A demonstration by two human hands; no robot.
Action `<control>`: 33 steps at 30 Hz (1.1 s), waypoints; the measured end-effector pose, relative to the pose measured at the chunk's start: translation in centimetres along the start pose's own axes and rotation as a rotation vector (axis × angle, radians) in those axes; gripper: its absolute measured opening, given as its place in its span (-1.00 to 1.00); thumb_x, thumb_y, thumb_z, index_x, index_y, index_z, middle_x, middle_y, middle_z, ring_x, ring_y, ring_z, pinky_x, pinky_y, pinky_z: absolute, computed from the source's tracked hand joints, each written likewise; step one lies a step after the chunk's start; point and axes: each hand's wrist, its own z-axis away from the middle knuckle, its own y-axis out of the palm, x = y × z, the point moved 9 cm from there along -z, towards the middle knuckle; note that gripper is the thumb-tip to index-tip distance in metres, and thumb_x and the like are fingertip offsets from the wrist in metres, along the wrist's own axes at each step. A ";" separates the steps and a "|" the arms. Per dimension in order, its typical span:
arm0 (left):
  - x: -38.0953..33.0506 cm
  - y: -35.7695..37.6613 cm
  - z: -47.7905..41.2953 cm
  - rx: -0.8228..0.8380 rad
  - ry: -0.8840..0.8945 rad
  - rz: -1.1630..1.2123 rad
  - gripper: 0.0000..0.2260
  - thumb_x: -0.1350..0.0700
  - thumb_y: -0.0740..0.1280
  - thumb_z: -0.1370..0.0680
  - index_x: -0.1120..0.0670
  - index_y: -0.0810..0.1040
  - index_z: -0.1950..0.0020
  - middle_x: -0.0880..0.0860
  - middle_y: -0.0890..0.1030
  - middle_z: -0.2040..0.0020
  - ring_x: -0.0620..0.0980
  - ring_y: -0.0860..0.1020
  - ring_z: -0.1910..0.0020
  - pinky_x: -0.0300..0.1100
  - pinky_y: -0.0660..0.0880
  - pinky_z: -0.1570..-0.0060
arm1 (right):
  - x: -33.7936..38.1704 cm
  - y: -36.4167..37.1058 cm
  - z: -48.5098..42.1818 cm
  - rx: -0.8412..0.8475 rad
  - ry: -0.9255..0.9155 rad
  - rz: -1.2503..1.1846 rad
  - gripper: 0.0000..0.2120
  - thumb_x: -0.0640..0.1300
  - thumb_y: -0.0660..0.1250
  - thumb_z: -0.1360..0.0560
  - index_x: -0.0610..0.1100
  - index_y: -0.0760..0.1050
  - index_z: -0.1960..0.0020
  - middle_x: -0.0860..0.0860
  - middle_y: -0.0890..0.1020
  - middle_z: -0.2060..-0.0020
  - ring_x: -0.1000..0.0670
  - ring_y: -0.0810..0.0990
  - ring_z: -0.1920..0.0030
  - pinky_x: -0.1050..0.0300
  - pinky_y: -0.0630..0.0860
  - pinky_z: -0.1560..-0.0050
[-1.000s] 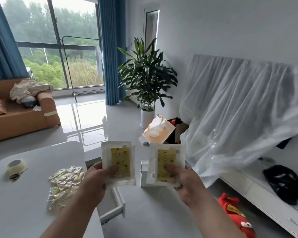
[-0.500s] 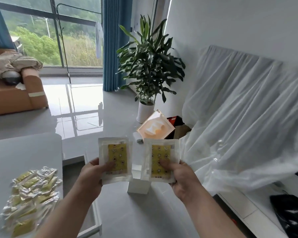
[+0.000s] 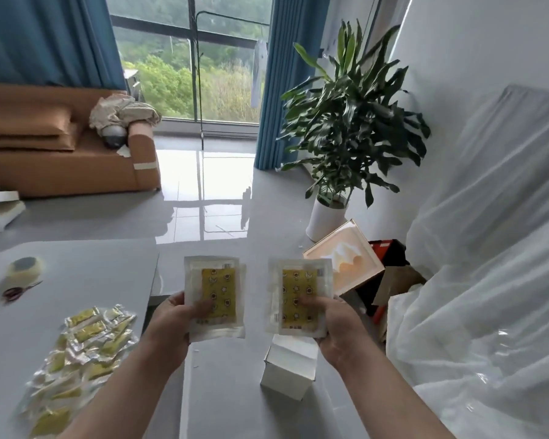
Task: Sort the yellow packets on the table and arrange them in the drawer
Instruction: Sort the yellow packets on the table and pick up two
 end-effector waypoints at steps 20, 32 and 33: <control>-1.6 -1.6 -7.3 -0.591 0.162 0.155 -0.86 0.41 0.30 -0.50 0.27 0.63 0.05 0.21 0.71 0.12 0.11 0.70 0.25 -0.09 0.64 0.35 | 2.7 8.0 -21.5 0.418 0.310 0.276 -0.71 -0.43 0.36 -0.43 -0.34 0.57 -0.14 -0.25 0.71 0.05 -0.25 0.70 0.11 -0.12 0.64 0.10; -5.3 -13.8 -10.7 -0.833 0.178 0.358 -0.77 0.42 0.31 -0.46 0.27 0.60 -0.09 0.27 0.67 -0.03 0.22 0.64 0.04 0.08 0.58 0.06 | -4.0 24.2 -27.4 0.587 0.408 0.517 -0.65 -0.41 0.43 -0.37 -0.35 0.58 -0.15 -0.27 0.71 0.01 -0.29 0.70 0.02 -0.21 0.62 -0.03; -5.7 -14.6 -10.7 -0.844 0.184 0.367 -0.77 0.42 0.31 -0.46 0.27 0.60 -0.08 0.27 0.67 -0.01 0.22 0.64 0.05 0.09 0.59 0.08 | -4.6 25.3 -27.6 0.596 0.416 0.541 -0.66 -0.41 0.42 -0.38 -0.34 0.58 -0.15 -0.27 0.71 0.00 -0.29 0.70 0.01 -0.22 0.62 -0.03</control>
